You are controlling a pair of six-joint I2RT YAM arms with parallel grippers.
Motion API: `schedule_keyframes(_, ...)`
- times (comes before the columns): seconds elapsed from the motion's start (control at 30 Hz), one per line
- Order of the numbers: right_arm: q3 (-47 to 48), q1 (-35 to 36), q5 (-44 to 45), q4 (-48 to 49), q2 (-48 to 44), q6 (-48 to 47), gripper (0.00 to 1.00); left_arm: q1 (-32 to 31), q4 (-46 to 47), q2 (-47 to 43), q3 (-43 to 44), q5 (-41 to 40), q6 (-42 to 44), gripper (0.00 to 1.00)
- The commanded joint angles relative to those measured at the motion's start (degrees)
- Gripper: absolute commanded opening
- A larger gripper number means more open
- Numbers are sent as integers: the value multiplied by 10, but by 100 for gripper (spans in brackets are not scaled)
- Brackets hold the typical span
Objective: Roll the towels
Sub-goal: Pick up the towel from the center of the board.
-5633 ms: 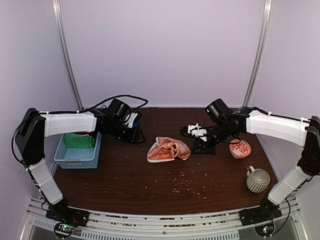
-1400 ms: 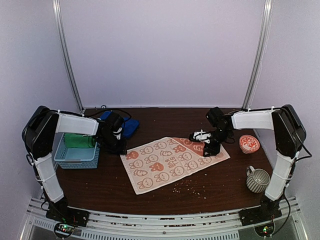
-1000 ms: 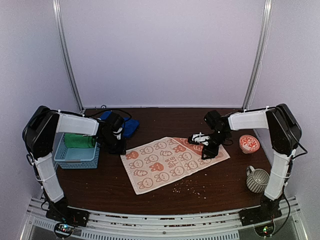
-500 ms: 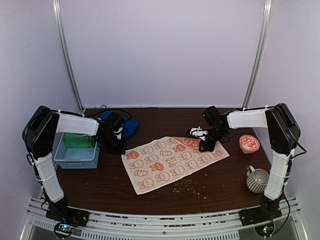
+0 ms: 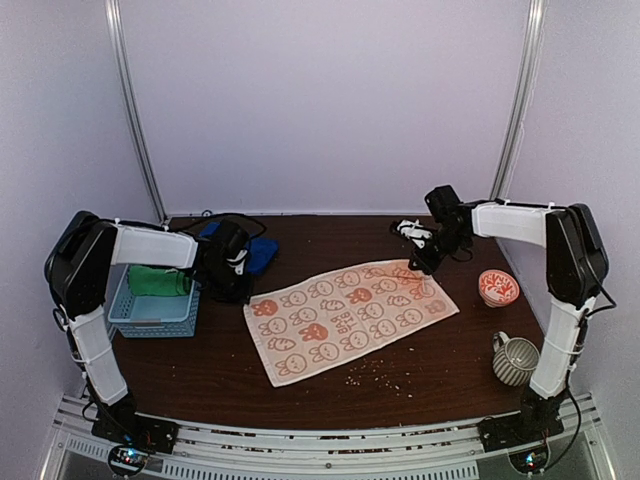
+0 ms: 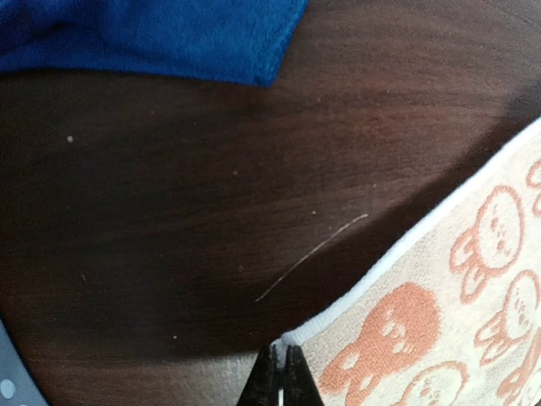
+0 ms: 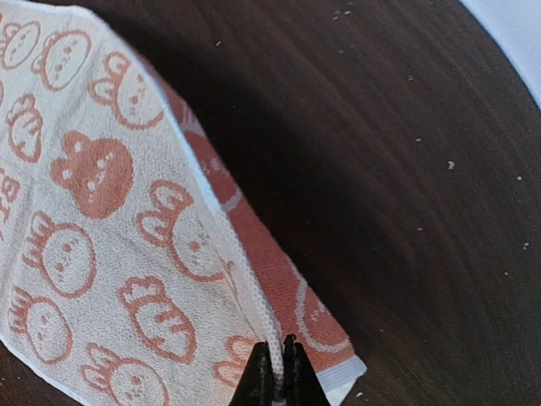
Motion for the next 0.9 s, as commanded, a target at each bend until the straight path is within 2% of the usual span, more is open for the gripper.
schedule_keyframes(0.0,38,-29,-29,-12,-49,32,0,4,-13,-42,44,-45,39,0)
schedule_keyframes(0.3,69,-77,-93,-31,-126,60,0,4,-15,-166,70,-98,89,0)
schedule_keyframes(0.53,64,-88,-123,-57,-206,67,0,3,-23,-276,66,-127,102,0)
schedule_keyframes(0.7,12,-89,-171,-88,-285,35,0,3,-19,-369,26,-113,109,0)
schedule_keyframes(0.87,-100,-89,-237,-136,-380,-28,0,3,8,-480,-68,-29,169,0)
